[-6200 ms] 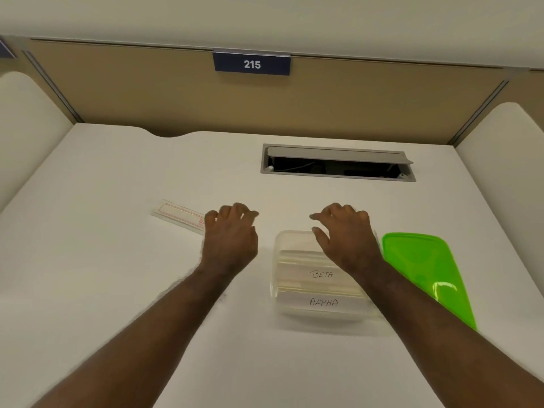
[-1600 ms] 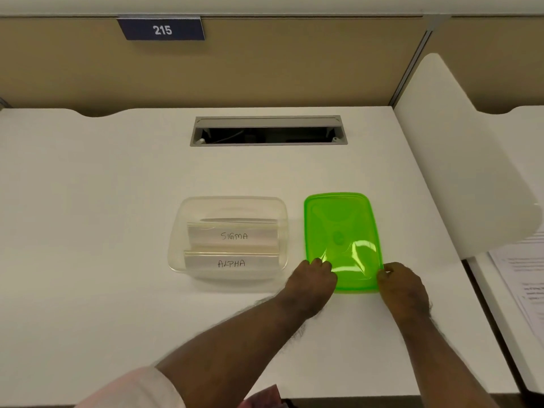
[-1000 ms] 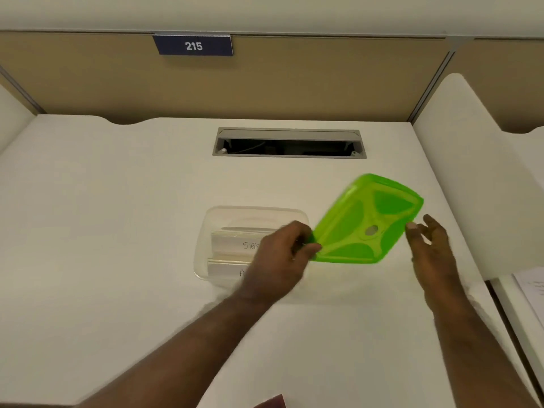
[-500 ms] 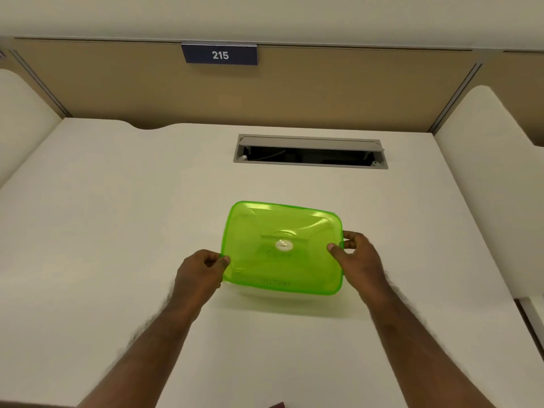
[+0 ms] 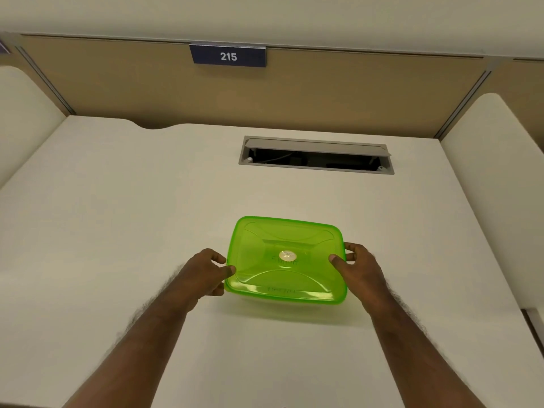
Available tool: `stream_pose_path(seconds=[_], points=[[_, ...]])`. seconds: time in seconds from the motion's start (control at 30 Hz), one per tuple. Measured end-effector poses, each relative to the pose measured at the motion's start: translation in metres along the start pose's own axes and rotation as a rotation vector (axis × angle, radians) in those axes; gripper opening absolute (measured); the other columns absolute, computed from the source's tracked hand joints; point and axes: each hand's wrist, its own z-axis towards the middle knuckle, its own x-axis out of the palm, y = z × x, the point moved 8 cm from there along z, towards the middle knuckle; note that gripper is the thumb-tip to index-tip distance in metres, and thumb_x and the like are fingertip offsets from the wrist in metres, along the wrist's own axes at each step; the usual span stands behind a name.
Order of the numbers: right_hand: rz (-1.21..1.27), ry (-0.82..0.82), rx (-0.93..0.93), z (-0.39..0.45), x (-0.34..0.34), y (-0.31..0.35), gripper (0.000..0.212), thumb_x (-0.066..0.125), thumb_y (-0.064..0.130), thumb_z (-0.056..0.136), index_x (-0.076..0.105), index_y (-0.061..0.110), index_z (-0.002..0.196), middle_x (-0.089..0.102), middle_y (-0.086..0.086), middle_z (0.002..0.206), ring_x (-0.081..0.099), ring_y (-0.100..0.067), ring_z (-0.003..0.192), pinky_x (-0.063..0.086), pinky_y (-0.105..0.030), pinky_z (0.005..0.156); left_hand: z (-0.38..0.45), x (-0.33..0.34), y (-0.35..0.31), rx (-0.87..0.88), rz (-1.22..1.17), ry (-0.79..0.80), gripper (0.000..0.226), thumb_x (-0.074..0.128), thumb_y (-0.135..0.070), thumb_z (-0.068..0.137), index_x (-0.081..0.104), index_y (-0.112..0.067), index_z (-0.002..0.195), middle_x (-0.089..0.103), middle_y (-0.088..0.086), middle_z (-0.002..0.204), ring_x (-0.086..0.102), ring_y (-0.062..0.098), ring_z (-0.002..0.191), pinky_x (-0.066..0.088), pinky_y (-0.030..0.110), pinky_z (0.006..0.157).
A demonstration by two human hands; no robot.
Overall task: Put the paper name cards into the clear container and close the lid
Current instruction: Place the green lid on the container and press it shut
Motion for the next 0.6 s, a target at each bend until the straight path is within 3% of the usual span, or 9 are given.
stream_pose_path(seconds=[0.17, 0.33, 0.47, 0.6], points=[[0.064, 0.065, 0.023, 0.000, 0.004, -0.003, 0.053, 0.074, 0.033, 0.080, 0.054, 0.017, 0.127, 0.065, -0.011, 0.108, 0.064, -0.031, 0.101, 0.054, -0.053, 0.085, 0.006, 0.011, 0.004, -0.116, -0.122, 0.260, 0.028, 0.062, -0.006, 0.092, 0.056, 0.005, 0.117, 0.065, 0.022, 0.101, 0.064, 0.029, 0.073, 0.061, 0.035, 0.067], [0.167, 0.117, 0.077, 0.000, 0.007, -0.007, 0.050, 0.075, 0.029, 0.081, 0.055, 0.015, 0.125, 0.066, -0.013, 0.103, 0.066, -0.032, 0.097, 0.055, -0.056, 0.084, 0.011, 0.012, 0.008, -0.105, -0.212, 0.271, 0.020, 0.061, 0.002, 0.090, 0.057, 0.005, 0.109, 0.068, 0.020, 0.090, 0.067, 0.028, 0.073, 0.061, 0.033, 0.066], [0.243, 0.258, 0.171, -0.015, 0.012, -0.015, 0.045, 0.074, 0.032, 0.082, 0.053, 0.018, 0.118, 0.066, -0.010, 0.103, 0.067, -0.025, 0.094, 0.060, -0.045, 0.072, 0.012, 0.011, 0.014, -0.057, -0.208, 0.231, 0.018, 0.064, -0.002, 0.089, 0.059, 0.003, 0.106, 0.068, 0.018, 0.088, 0.066, 0.026, 0.071, 0.062, 0.033, 0.065], [0.351, 0.441, 0.299, -0.038, 0.014, -0.041, 0.044, 0.075, 0.029, 0.081, 0.057, 0.008, 0.115, 0.068, -0.014, 0.104, 0.067, -0.024, 0.084, 0.059, -0.034, 0.068, 0.011, 0.015, 0.025, -0.098, -0.305, 0.272, 0.018, 0.064, -0.009, 0.091, 0.060, 0.004, 0.103, 0.068, 0.018, 0.087, 0.065, 0.026, 0.071, 0.062, 0.033, 0.063]])
